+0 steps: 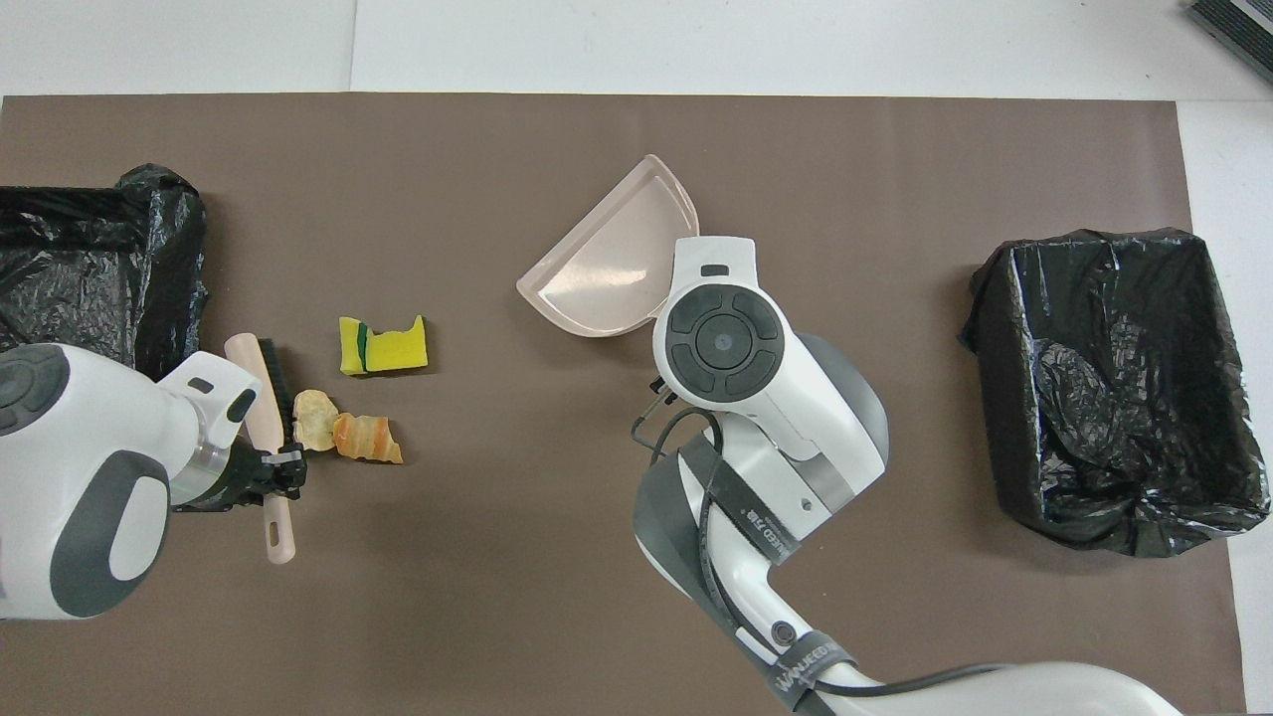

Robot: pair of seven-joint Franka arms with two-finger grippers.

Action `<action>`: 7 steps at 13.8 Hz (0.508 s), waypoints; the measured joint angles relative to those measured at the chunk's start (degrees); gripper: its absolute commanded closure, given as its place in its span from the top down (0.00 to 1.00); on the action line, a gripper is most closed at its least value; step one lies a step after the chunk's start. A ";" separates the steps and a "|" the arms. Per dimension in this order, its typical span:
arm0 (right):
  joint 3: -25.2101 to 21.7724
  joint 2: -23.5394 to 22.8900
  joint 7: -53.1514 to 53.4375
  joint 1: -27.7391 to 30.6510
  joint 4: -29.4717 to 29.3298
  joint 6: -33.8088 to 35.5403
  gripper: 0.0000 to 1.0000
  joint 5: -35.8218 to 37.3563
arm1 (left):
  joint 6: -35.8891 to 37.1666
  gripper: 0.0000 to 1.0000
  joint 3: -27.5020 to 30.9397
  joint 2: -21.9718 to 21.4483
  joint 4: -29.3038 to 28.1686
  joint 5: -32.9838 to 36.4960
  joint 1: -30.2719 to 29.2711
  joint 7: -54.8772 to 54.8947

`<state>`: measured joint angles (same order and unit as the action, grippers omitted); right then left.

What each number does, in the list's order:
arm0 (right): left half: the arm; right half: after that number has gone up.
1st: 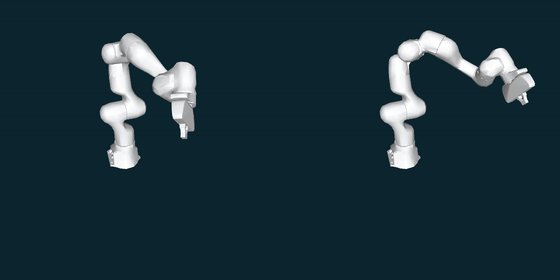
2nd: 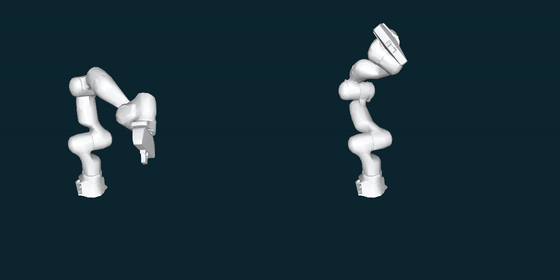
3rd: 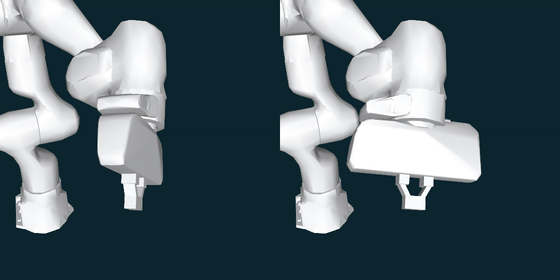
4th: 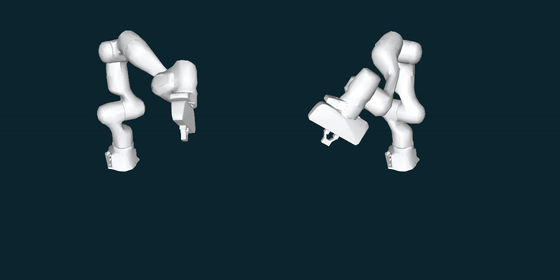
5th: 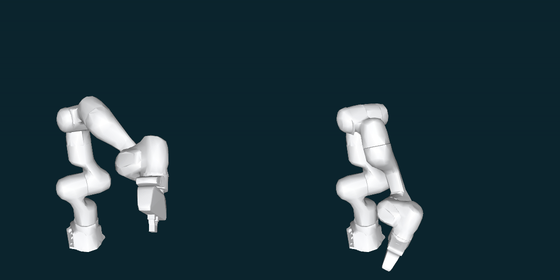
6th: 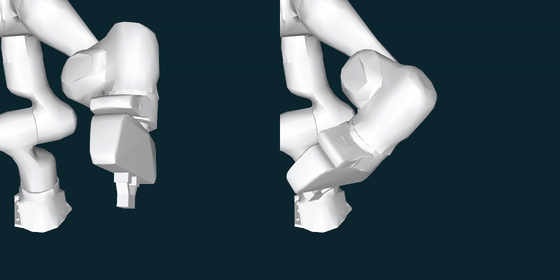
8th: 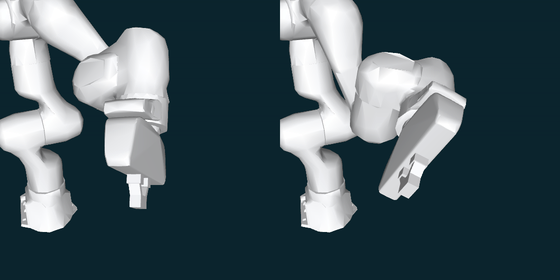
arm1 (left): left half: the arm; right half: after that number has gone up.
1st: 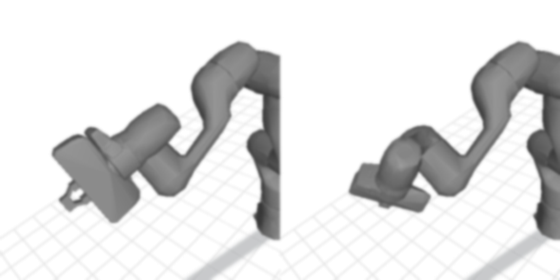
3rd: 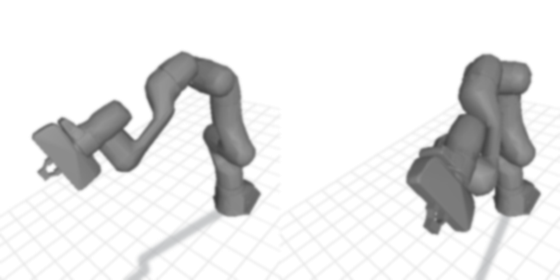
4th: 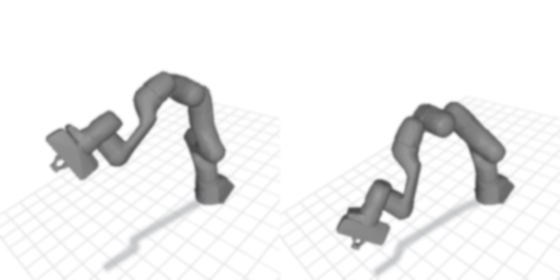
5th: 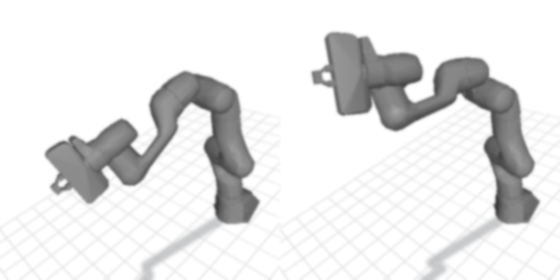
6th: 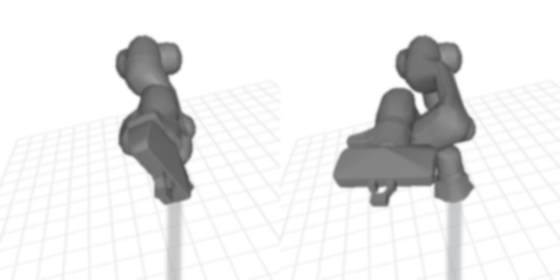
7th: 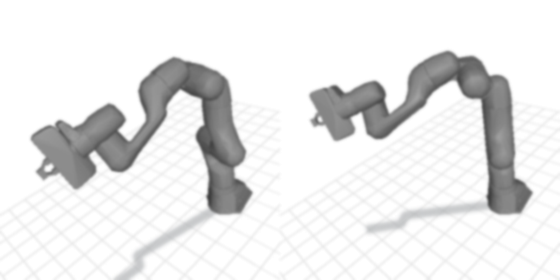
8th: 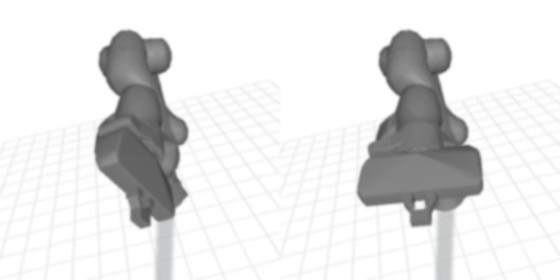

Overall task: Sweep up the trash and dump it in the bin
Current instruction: 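Grasp the dustpan handle with the right gripper and drag it toward the trash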

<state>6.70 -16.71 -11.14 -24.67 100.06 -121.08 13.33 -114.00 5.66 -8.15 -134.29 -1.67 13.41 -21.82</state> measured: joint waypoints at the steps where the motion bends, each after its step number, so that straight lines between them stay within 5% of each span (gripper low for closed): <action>1: 0.00 -0.01 -6.78 0.67 0.16 0.00 0.00 -0.09 | 0.00 0.00 -0.13 0.00 -0.01 0.00 1.72 -0.92; 7: -0.02 -0.06 -36.06 2.79 1.23 1.93 0.00 -6.12 | -0.02 0.00 -0.30 0.00 -0.02 0.00 4.65 -1.36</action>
<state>6.68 -16.77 -47.20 -21.88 101.28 -119.15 7.21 -114.02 5.35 -8.15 -134.31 -1.67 18.06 -23.17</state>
